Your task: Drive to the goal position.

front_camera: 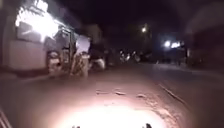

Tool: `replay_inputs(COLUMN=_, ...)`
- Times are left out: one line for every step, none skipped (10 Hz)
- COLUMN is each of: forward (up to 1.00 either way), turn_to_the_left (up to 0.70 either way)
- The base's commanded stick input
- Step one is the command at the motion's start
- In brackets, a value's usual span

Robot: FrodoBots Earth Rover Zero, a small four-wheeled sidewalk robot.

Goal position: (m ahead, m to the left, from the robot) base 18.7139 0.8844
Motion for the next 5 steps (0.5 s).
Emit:
replay_inputs(forward=0.85, turn_to_the_left=0.00)
replay_inputs(forward=0.85, turn_to_the_left=0.00)
replay_inputs(forward=0.85, turn_to_the_left=0.00)
replay_inputs(forward=0.85, turn_to_the_left=0.00)
replay_inputs(forward=0.85, turn_to_the_left=0.00)
